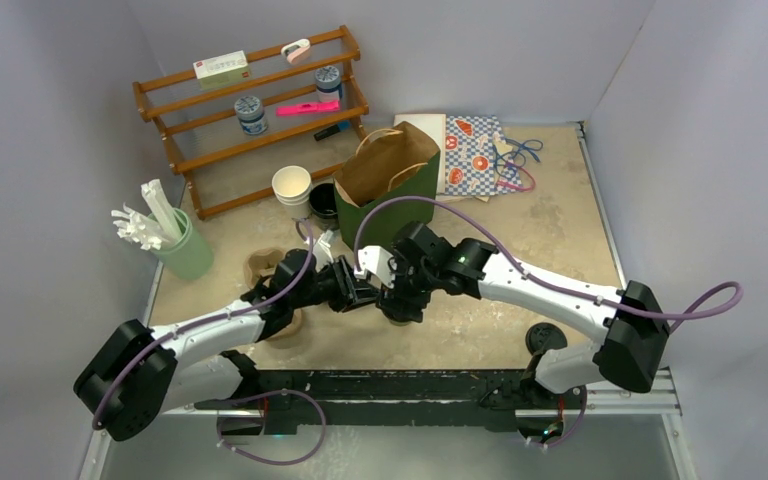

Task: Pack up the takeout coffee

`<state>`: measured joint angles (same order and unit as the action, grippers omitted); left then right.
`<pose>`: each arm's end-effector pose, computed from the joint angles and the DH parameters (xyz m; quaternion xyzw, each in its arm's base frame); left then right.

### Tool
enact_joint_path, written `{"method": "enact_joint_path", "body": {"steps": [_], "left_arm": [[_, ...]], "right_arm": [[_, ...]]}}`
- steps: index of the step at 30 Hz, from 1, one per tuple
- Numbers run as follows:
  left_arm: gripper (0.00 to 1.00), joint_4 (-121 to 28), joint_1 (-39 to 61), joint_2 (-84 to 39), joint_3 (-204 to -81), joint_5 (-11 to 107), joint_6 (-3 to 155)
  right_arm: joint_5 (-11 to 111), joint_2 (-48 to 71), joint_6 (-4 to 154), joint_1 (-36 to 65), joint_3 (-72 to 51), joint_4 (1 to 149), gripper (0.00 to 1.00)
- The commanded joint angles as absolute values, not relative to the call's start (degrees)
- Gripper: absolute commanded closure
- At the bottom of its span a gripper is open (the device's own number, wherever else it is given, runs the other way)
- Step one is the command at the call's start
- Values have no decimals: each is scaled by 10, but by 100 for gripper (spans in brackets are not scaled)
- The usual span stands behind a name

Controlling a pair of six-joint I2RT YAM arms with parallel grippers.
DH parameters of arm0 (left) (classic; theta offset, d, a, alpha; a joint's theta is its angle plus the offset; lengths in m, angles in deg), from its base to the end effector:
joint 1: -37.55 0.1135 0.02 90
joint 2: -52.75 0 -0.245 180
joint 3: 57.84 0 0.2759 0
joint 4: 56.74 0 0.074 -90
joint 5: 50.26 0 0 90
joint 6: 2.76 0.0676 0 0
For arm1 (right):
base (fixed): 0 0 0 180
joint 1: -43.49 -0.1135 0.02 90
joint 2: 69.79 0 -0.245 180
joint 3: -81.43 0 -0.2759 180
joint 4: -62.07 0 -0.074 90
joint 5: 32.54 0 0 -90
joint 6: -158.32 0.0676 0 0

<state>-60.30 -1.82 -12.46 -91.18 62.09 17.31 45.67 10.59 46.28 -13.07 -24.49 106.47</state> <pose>0.1938 -0.1923 0.1255 -0.1261 0.8387 -0.5065 0.1553 0.1770 0.2931 0.2163 -0.6201 0.7030 0.1916 0.2907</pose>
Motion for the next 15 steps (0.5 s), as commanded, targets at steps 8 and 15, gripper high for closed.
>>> {"method": "enact_joint_path", "body": {"steps": [8,15], "left_arm": [[75,-470,-30,-167,-864,609,187],[65,-380,-30,-145,-959,575,261]], "right_arm": [[369,171,487,-149,-264,1166,48],[387,146,543,-150,-242,1145,45]]}}
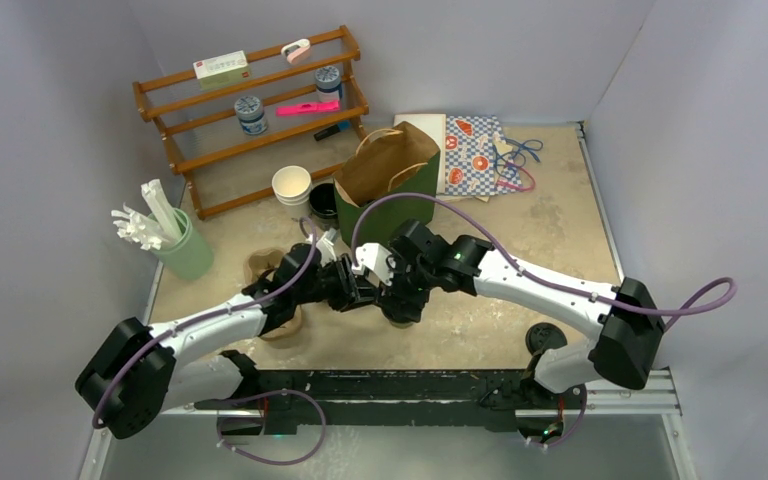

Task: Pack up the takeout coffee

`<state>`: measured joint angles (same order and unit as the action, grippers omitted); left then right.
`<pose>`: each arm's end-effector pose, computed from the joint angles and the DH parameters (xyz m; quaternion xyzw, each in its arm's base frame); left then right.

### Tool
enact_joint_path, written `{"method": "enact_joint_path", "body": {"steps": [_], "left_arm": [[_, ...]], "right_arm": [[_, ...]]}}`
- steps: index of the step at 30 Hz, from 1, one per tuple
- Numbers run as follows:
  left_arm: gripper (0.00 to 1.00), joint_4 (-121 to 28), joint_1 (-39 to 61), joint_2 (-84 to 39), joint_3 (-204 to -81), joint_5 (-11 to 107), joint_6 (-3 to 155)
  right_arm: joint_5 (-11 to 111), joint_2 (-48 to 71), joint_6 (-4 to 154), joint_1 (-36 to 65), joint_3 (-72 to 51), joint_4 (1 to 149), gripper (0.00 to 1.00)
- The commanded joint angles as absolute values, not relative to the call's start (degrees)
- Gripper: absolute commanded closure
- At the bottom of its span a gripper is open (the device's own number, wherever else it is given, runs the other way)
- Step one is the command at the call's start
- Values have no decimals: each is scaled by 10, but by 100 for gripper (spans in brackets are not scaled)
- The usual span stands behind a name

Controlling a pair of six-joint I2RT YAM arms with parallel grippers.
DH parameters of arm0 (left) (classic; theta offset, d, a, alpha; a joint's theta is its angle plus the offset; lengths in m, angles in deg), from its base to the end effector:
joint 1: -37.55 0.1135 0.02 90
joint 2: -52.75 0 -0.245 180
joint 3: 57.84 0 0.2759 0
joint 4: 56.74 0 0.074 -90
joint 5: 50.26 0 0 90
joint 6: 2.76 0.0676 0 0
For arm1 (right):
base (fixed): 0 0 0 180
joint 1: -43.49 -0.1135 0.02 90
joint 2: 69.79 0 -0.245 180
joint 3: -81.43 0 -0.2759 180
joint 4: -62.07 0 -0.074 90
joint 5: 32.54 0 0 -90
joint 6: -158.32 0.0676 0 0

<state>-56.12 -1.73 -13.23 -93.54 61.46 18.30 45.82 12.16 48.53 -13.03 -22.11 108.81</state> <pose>0.1977 -0.1940 0.1279 -0.1288 0.8497 -0.4885 0.1512 0.1796 0.2963 0.2189 -0.6073 0.7199 0.1925 0.2754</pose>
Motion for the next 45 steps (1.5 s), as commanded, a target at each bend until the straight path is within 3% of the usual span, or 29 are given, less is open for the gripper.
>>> {"method": "enact_joint_path", "body": {"steps": [1,13,24,32,40,45], "left_arm": [[64,-369,-30,-138,-972,570,270],[48,-358,-30,-59,-1029,542,320],[46,-343,-30,-4,-1053,528,345],[46,-241,-30,-15,-1150,507,397],[49,-340,-30,-63,-1119,560,361],[52,-422,-30,-106,-1101,588,336]], "right_arm": [[395,142,560,-150,-239,1142,45],[663,88,906,-150,-241,1154,38],[895,76,1203,-149,-191,1300,42],[907,72,1263,-124,-173,1332,40],[830,45,1309,-105,-246,1219,47],[812,37,1277,-105,-265,1184,59]]}}
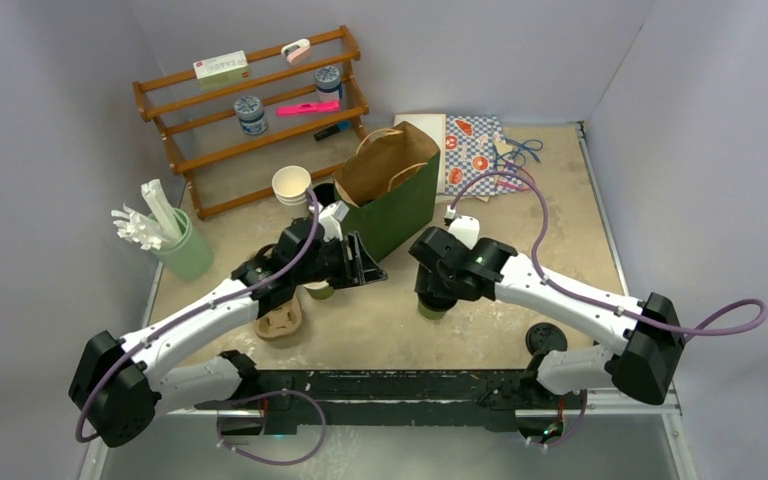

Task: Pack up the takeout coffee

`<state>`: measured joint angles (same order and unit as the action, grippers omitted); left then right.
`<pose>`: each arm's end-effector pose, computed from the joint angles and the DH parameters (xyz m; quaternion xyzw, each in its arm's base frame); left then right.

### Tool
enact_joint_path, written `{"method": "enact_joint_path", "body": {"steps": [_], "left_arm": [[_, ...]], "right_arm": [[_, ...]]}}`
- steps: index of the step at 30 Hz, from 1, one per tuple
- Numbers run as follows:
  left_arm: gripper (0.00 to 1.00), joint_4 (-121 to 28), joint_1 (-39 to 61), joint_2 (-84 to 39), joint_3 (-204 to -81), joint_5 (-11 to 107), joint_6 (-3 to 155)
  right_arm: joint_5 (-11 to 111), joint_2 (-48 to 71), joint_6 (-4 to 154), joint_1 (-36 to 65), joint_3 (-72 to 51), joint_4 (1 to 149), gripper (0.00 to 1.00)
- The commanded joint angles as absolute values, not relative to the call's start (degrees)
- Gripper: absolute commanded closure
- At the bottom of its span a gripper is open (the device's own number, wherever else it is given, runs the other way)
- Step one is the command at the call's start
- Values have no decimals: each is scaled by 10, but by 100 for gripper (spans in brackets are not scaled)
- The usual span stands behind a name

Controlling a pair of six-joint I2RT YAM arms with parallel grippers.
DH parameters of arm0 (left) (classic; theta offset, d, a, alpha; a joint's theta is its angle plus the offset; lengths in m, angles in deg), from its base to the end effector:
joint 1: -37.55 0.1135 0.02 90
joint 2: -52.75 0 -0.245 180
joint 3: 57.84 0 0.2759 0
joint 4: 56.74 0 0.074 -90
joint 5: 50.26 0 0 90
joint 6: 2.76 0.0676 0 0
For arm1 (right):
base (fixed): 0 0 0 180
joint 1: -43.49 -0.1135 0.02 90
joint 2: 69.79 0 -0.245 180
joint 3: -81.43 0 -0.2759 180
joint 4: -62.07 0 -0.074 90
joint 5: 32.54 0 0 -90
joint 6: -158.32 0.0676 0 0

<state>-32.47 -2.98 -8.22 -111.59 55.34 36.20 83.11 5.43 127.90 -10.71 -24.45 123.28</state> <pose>0.2112 -0.2045 0.2204 -0.0131 0.8668 -0.4296 0.2528 0.1969 0.2230 0.2256 0.0975 0.9432 0.0777 0.3080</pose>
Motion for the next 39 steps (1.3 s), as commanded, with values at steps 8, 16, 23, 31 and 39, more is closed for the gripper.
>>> {"method": "enact_joint_path", "body": {"steps": [8,16,23,31,39], "left_arm": [[59,-544,-44,-201,-1100,623,315],[61,-610,-56,-259,-1095,631,300],[63,-603,-56,-282,-1097,629,303],[67,-541,-57,-315,-1111,630,328],[64,-491,-60,-304,-1118,606,349]], "right_arm": [[788,35,1226,-105,-275,1143,64],[775,71,1191,-105,-245,1158,64],[769,84,1181,-105,-234,1159,64],[763,86,1180,-104,-233,1162,65],[759,91,1176,-105,-230,1165,65]]}}
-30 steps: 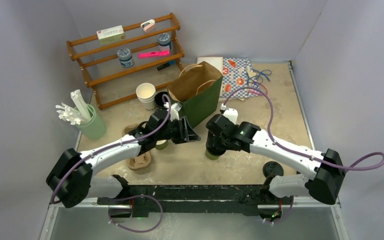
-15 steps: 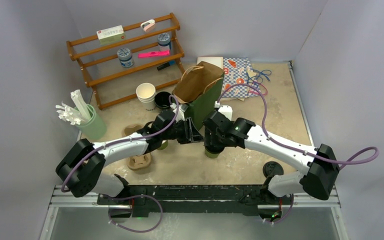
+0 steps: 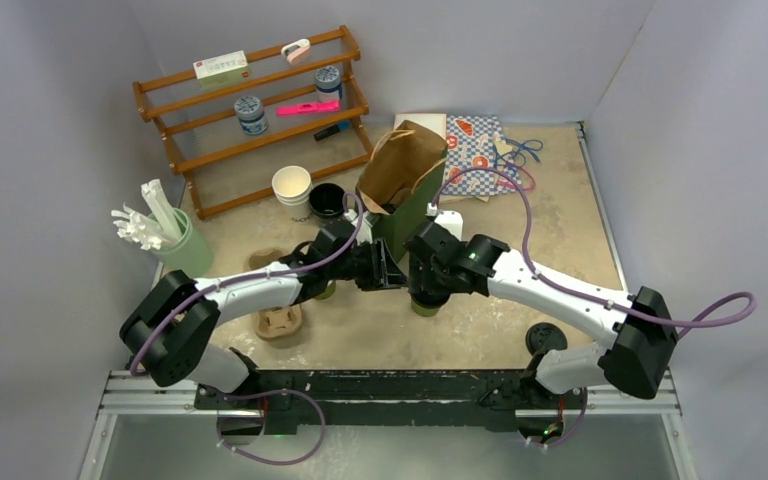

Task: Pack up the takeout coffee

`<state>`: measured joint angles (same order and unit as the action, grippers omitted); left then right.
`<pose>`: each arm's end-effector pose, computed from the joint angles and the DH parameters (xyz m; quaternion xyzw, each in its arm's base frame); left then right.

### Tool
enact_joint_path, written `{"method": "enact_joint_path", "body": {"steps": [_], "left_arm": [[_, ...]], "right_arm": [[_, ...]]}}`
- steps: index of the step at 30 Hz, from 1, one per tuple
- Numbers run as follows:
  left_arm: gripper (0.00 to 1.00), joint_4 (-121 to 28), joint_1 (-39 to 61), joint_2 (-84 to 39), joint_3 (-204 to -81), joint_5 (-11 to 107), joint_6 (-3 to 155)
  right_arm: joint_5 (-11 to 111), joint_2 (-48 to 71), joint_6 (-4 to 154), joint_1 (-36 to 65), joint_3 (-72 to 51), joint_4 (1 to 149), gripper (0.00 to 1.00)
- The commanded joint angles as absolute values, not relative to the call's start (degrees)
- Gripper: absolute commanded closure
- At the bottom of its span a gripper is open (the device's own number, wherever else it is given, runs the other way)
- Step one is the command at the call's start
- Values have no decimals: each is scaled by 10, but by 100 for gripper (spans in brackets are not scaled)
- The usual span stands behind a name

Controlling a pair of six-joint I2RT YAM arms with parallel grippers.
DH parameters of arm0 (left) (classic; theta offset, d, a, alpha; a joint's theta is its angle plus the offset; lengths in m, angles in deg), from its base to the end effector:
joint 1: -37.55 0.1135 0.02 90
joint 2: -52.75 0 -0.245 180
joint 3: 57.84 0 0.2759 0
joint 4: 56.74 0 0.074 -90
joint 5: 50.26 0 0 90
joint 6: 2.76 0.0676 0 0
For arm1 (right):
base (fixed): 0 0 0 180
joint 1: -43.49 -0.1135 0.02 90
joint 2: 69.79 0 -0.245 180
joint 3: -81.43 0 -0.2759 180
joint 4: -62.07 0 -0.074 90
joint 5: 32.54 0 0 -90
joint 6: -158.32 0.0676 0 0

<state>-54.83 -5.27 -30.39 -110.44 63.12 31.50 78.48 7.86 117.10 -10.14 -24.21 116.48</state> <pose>0.2335 -0.2529 0.1436 0.0003 0.8639 -0.4731 0.1729 0.2071 0.2403 0.2211 0.0107 0.9457 0.1034 0.3079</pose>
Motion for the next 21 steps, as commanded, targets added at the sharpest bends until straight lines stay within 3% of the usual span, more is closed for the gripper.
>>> {"method": "enact_joint_path", "body": {"steps": [1,4,13,21], "left_arm": [[64,-474,-61,-303,-1125,599,355],[64,-394,-60,-302,-1152,572,378],[48,-212,-54,-166,-1254,507,430],[47,-21,-44,-136,-1422,407,478]], "right_arm": [[760,91,1175,-105,-229,1165,66],[766,91,1173,-105,-222,1175,66],[843,6,1149,-105,-182,1263,67],[925,-61,1128,-102,-120,1318,68]]}}
